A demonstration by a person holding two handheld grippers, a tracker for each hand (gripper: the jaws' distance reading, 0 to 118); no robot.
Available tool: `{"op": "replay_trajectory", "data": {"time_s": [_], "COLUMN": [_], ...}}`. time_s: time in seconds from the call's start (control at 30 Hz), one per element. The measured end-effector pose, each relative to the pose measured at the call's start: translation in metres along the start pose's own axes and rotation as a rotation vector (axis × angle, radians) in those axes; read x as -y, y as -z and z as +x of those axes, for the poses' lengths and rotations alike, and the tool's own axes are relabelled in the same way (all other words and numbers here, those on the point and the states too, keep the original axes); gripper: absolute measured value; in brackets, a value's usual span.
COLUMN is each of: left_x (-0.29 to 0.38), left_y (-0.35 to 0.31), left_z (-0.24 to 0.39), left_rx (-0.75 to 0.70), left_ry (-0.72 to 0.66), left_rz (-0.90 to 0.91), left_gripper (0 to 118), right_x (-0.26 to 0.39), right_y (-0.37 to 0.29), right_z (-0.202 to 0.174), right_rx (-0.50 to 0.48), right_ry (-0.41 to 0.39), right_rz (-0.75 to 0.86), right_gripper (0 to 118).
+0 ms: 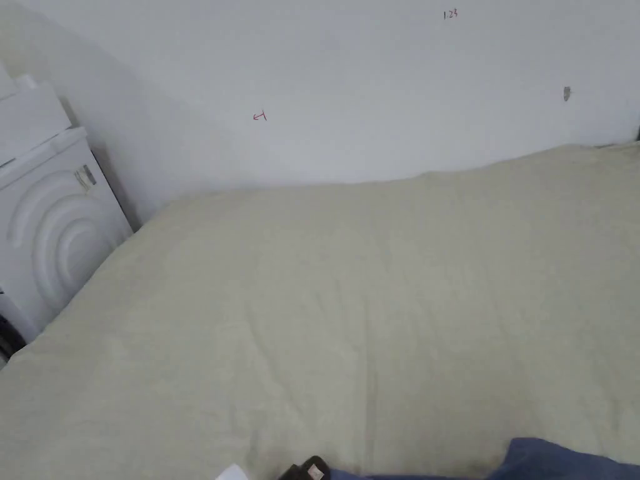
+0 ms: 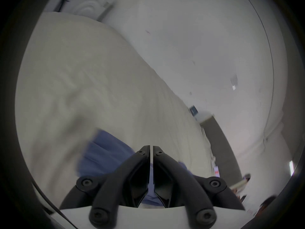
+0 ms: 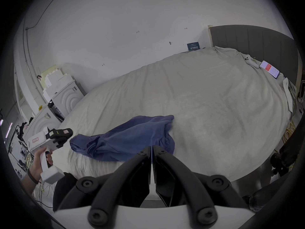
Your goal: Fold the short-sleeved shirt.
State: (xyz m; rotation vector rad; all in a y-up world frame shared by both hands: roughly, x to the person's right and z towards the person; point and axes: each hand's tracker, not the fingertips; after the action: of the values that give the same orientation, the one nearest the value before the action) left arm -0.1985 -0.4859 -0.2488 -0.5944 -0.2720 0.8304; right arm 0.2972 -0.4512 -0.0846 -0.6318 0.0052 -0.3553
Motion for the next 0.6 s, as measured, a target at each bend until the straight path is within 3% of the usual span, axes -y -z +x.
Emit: {"op": "replay_trajectory", "data": {"time_s": [0.1, 0.13, 0.17, 0.2, 0.23, 0.3, 0.4, 0.47, 0.5, 0.53, 0.6], "left_x": [-0.013, -0.012, -0.008, -0.003, 0.003, 0.013, 0.022, 0.028, 0.029, 0.028, 0.027], "left_y": [-0.006, -0.003, 0.001, 0.008, 0.012, 0.018, 0.033, 0.041, 0.04, 0.041, 0.037], "left_z": [-0.044, -0.055, -0.063, -0.068, -0.072, -0.065, -0.047, -0.035, -0.031, -0.032, -0.045], "left_rx": [-0.063, -0.082, -0.091, -0.068, -0.045, 0.031, 0.009, -0.02, -0.085, -0.126, -0.078], "left_ry": [-0.139, -0.17, -0.193, -0.222, -0.247, -0.24, -0.185, -0.156, -0.121, -0.101, -0.178], "left_rz": [0.025, 0.001, -0.022, -0.04, -0.06, -0.022, -0.091, -0.114, -0.103, -0.096, -0.081], "left_gripper": [85, 92, 92, 107, 112, 111, 108, 85, 66, 39, 33], "right_x": [-0.002, -0.003, -0.004, -0.006, -0.007, -0.01, -0.013, -0.015, -0.016, -0.016, -0.017], "right_y": [0.0, -0.001, -0.001, -0.002, -0.004, -0.006, -0.008, -0.009, -0.01, -0.011, -0.011], "right_z": [-0.004, -0.005, -0.006, -0.007, -0.007, -0.007, -0.006, -0.005, -0.005, -0.005, -0.003], "right_rx": [-0.011, -0.017, -0.018, -0.017, -0.015, -0.007, 0.002, 0.005, 0.006, 0.01, 0.006], "right_ry": [-0.007, -0.006, -0.006, -0.006, -0.012, -0.024, -0.029, -0.03, -0.031, -0.032, -0.031], "right_rz": [0.005, 0.006, 0.008, 0.01, 0.012, 0.014, 0.018, 0.022, 0.026, 0.03, 0.033], "right_gripper": [2, 2, 2, 2, 2, 2, 2, 2, 2, 2, 2]}}
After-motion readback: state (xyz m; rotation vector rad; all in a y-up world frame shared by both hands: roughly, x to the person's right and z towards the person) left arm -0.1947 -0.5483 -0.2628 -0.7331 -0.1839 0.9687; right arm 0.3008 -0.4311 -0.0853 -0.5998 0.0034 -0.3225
